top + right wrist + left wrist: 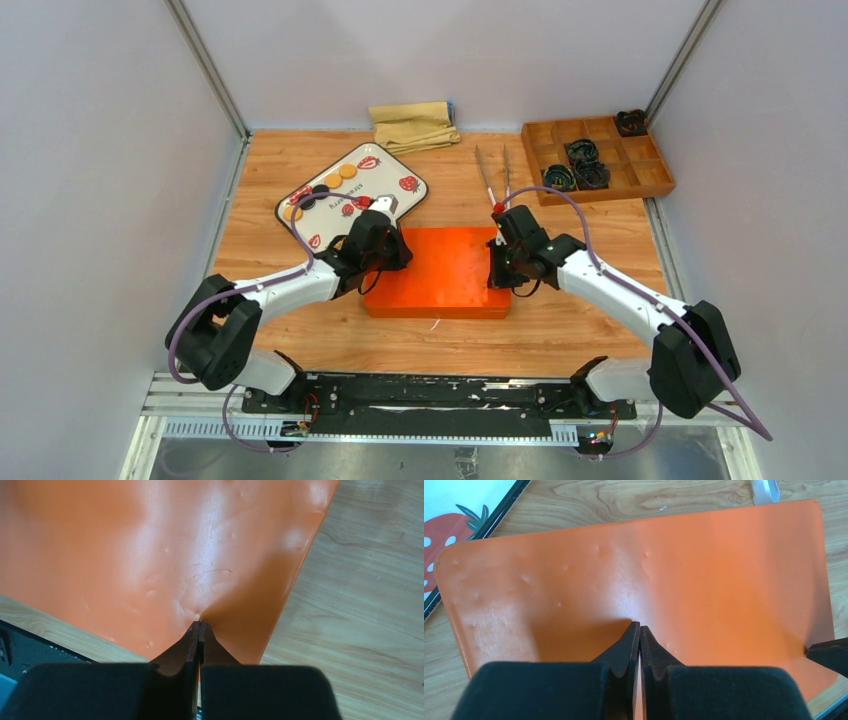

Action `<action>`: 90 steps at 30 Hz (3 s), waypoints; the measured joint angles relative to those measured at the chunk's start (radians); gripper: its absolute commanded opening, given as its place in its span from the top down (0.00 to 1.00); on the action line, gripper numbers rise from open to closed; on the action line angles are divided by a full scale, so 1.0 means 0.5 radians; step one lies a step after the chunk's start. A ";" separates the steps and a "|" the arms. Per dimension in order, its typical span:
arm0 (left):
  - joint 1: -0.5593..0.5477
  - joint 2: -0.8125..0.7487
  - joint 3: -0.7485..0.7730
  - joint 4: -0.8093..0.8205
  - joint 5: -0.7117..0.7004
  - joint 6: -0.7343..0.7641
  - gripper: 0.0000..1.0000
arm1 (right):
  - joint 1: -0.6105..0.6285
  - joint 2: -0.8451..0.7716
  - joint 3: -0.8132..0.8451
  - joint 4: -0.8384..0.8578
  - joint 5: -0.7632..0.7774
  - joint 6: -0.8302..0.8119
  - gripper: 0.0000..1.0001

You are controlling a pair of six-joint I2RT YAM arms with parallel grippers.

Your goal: Pack the cookies

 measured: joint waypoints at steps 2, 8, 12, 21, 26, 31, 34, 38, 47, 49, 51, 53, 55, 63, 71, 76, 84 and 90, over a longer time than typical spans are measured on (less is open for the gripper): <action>0.000 0.001 0.000 0.002 0.002 0.000 0.92 | 0.001 0.000 0.004 -0.001 0.002 0.013 1.00; 0.000 0.001 0.000 0.003 0.008 0.000 0.92 | 0.040 0.018 0.127 -0.203 0.122 0.011 1.00; 0.000 -0.001 0.000 0.002 0.008 0.002 0.92 | 0.096 -0.024 0.292 -0.323 0.233 0.007 1.00; 0.000 -0.001 0.000 0.002 0.018 0.002 0.92 | 0.117 -0.188 0.195 -0.397 0.289 0.028 1.00; 0.000 -0.014 -0.001 -0.024 0.031 0.010 0.92 | 0.124 -0.198 -0.098 -0.419 0.228 0.094 1.00; 0.000 -0.024 -0.002 -0.050 0.038 0.014 0.92 | 0.135 -0.237 -0.193 -0.465 0.215 0.134 1.00; 0.000 -0.034 -0.002 -0.066 0.039 0.014 0.92 | 0.136 -0.238 -0.137 -0.532 0.233 0.137 1.00; 0.000 -0.060 -0.005 -0.110 0.037 0.015 0.92 | 0.136 -0.237 0.108 -0.576 0.287 0.124 1.00; -0.001 -0.118 0.018 -0.270 -0.026 0.072 0.92 | 0.124 0.096 0.542 -0.502 0.497 0.014 1.00; 0.000 -0.119 0.050 -0.338 -0.051 0.107 0.92 | 0.107 0.252 0.598 -0.465 0.510 -0.021 1.00; 0.000 -0.119 0.075 -0.388 -0.067 0.130 0.92 | 0.076 0.412 0.652 -0.428 0.521 -0.051 1.00; 0.000 -0.119 0.083 -0.414 -0.069 0.148 0.92 | 0.033 0.543 0.697 -0.394 0.525 -0.078 1.00; 0.000 -0.119 0.083 -0.424 -0.069 0.153 0.92 | -0.024 0.661 0.723 -0.347 0.526 -0.092 1.00; 0.000 -0.116 0.082 -0.429 -0.057 0.154 0.93 | -0.124 0.744 0.777 -0.332 0.513 -0.148 1.00; 0.000 -0.087 0.089 -0.387 -0.037 0.142 0.92 | -0.128 0.805 1.294 -0.365 0.413 -0.291 0.82; 0.005 -0.103 0.288 -0.629 -0.185 0.154 0.84 | -0.154 1.128 1.794 -0.361 0.072 -0.343 0.70; 0.198 -0.269 0.637 -0.764 -0.336 0.163 0.75 | -0.174 2.001 2.855 -0.541 -0.109 -0.408 0.85; 0.440 -0.108 0.668 -0.819 -0.362 0.121 0.98 | -0.186 2.382 3.109 -0.538 -0.339 -0.375 0.91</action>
